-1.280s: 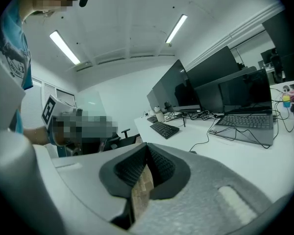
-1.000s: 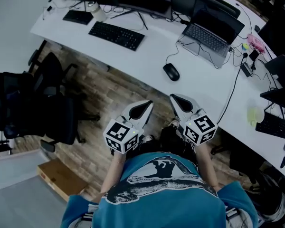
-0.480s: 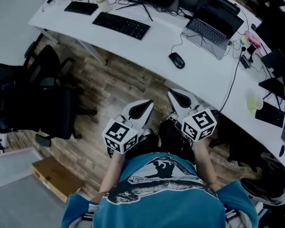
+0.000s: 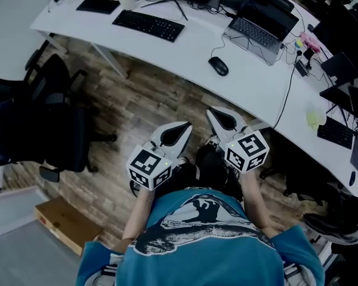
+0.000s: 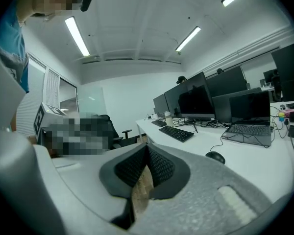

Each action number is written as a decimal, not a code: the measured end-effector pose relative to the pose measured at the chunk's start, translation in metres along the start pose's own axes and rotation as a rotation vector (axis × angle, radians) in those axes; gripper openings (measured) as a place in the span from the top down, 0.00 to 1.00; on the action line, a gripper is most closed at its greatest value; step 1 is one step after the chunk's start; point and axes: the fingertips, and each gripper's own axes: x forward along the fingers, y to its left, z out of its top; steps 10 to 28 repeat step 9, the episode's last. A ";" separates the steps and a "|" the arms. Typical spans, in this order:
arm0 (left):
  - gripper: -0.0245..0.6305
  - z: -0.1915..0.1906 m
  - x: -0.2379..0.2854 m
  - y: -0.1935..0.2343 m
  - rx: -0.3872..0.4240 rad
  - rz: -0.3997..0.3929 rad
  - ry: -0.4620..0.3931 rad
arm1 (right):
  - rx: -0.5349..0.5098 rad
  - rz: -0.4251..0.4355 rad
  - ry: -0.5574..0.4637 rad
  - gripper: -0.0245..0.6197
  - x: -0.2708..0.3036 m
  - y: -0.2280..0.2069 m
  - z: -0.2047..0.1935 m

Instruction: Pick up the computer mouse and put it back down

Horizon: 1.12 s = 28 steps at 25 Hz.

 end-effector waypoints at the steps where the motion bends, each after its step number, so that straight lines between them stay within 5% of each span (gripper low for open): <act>1: 0.94 -0.001 -0.002 -0.001 0.001 0.000 -0.001 | -0.002 -0.001 0.002 0.96 -0.001 0.002 -0.001; 28: 0.94 0.000 -0.011 -0.003 0.012 -0.003 -0.015 | -0.014 -0.006 0.006 0.96 -0.006 0.014 -0.005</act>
